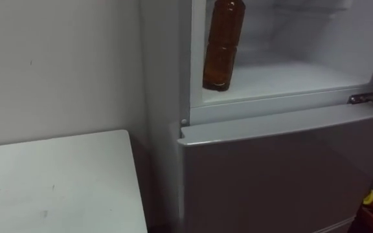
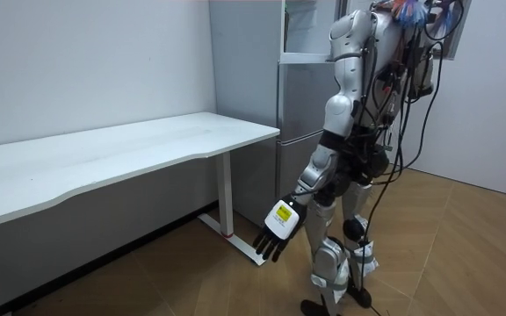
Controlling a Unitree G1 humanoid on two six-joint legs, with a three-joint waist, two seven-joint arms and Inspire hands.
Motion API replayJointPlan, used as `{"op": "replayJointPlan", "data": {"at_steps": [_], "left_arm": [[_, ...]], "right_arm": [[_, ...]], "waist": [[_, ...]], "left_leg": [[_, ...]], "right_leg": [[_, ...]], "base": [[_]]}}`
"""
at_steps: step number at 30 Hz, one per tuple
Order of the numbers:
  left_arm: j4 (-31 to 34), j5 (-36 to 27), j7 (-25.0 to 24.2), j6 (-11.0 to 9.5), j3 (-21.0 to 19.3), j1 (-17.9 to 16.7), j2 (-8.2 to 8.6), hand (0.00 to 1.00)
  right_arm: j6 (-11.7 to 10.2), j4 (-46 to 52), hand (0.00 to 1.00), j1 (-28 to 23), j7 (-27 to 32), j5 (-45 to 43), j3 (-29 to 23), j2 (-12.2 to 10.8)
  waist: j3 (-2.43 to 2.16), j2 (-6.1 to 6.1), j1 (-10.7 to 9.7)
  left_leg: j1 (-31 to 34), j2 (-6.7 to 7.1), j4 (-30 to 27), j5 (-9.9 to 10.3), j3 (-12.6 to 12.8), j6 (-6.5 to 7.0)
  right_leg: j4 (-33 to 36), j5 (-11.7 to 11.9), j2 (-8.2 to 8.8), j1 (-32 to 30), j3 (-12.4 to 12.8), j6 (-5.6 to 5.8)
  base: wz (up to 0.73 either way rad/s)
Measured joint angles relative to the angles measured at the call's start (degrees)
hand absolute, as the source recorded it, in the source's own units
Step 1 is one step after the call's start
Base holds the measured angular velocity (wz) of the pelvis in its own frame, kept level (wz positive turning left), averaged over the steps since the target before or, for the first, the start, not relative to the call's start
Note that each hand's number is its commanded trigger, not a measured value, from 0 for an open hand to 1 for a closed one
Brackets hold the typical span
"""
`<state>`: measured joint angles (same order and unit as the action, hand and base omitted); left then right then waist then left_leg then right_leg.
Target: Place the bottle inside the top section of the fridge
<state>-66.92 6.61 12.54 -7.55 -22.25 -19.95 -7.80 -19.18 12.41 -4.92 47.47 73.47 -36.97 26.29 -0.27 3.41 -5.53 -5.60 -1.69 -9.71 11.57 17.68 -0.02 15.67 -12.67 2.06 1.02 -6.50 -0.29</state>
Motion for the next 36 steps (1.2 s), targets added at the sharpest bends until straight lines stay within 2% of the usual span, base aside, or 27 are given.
{"op": "replayJointPlan", "data": {"at_steps": [4,6,10,13,17,20,24,33,36], "left_arm": [[0.0,0.5,0.5,0.0,0.7,0.5,-0.01,0.0],[0.0,0.5,0.6,0.0,2.1,0.5,-0.02,0.0],[0.0,0.5,0.9,-0.1,3.7,1.4,0.3,0.0],[0.0,0.4,0.9,-0.6,6.8,1.5,0.46,0.0],[0.0,0.4,1.5,-2.7,9.1,1.7,0.48,0.0],[-1.3,0.5,2.1,-3.2,10.9,1.8,0.5,0.0],[-2.5,0.4,2.2,-3.2,12.0,1.9,0.5,0.0],[-4.2,0.1,2.2,-3.4,14.2,2.8,0.49,0.0],[-4.1,-0.3,2.3,-3.4,15.4,3.1,0.48,0.0]], "right_arm": [[-1.1,0.5,0.0,0.0,0.0,-0.3,1.6,-0.1],[-1.9,2.1,0.0,-0.6,0.0,-2.3,2.9,-1.3],[-4.0,7.4,0.0,-2.3,0.0,-7.4,5.8,-6.2],[-5.2,9.5,0.0,-3.1,-0.1,-10.1,8.9,-7.7],[-7.0,12.1,0.0,-3.3,-0.1,-11.6,12.2,-10.0],[-7.6,12.3,0.0,-3.4,-0.1,-15.4,14.7,-11.5],[-7.7,13.1,0.0,-3.4,-0.1,-17.5,17.0,-11.8],[-7.7,13.7,0.0,-3.6,-0.1,-18.6,20.7,-11.8],[-8.1,14.1,0.0,-5.1,-0.2,-20.1,22.8,-11.8]], "waist": [[0.04,-0.17,0.3],[0.02,-0.58,0.9],[-0.12,-0.96,1.1],[-0.35,-1.58,1.1],[-0.28,-1.83,1.2],[-0.28,-2.15,1.3],[-0.29,-2.68,1.4],[-0.26,-2.62,2.0],[-0.24,-2.48,2.5]], "left_leg": [[0.0,-0.11,0.0,0.0,0.3,0.0],[0.2,-0.32,0.0,0.0,1.0,-0.02],[1.4,-0.71,-0.7,-0.1,1.0,-0.24],[1.2,-0.73,-0.7,-0.2,1.1,-0.26],[1.0,-0.74,-0.8,-0.2,1.1,-0.27],[1.2,-0.75,-1.0,-0.1,1.2,-0.25],[2.0,-0.74,-1.3,-0.2,1.2,-0.15],[2.0,-0.75,-1.1,-0.2,1.7,-0.14],[2.0,-0.82,-1.2,-0.2,1.9,-0.14]], "right_leg": [[0.2,0.0,-0.11,-0.2,0.5,-0.07],[0.2,0.2,-0.22,-0.7,0.7,-0.25],[0.3,0.6,-0.54,-1.7,0.8,-0.62],[0.4,0.8,-0.68,-1.8,1.3,-0.68],[0.6,0.8,-0.75,-1.8,1.5,-0.74],[0.6,0.9,-0.71,-2.0,1.5,-0.7],[0.8,1.1,-0.65,-2.8,1.6,-0.69],[1.1,1.1,-0.63,-3.0,1.8,-0.71],[1.0,1.2,-0.65,-3.0,1.8,-0.71]], "base": [[-0.07],[-0.16],[-0.02],[-0.07],[-0.06],[0.0],[0.0],[-0.01],[0.0]]}}
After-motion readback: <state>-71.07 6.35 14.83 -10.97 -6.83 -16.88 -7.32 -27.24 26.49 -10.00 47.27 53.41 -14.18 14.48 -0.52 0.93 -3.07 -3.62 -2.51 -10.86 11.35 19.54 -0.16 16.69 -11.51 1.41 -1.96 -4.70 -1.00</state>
